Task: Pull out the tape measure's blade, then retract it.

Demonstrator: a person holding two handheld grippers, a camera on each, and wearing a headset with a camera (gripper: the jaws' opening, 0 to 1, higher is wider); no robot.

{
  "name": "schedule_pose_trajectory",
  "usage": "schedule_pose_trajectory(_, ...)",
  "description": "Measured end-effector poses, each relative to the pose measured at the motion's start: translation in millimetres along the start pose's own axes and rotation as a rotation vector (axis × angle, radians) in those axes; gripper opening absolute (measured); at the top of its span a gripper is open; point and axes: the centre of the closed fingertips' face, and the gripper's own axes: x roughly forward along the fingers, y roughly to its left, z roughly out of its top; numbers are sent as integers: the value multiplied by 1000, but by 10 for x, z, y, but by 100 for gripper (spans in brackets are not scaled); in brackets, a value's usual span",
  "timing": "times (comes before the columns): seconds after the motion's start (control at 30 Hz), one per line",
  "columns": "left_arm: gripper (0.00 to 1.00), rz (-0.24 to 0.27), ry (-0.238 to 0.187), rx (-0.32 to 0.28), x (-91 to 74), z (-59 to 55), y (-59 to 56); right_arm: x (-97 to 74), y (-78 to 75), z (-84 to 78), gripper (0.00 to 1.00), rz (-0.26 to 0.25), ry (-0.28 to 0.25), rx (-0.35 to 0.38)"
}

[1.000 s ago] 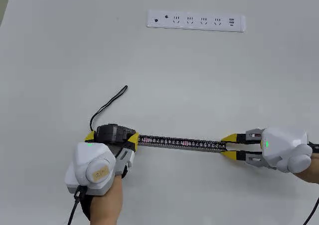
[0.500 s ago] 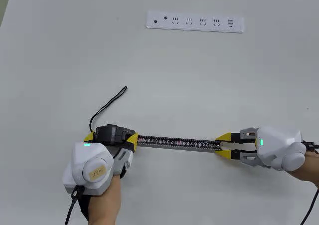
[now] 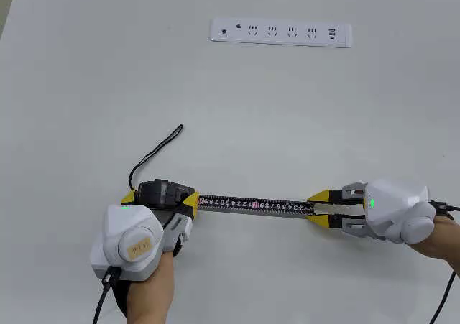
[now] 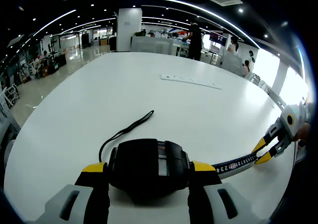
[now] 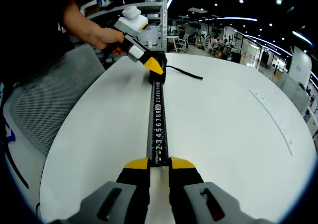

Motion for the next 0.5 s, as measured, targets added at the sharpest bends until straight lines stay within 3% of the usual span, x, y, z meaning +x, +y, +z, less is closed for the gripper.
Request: schedule_pose_trajectory(0.5,61,-3,4,-2,-6,4,-6,86,-6,68,12,11,-9,1)
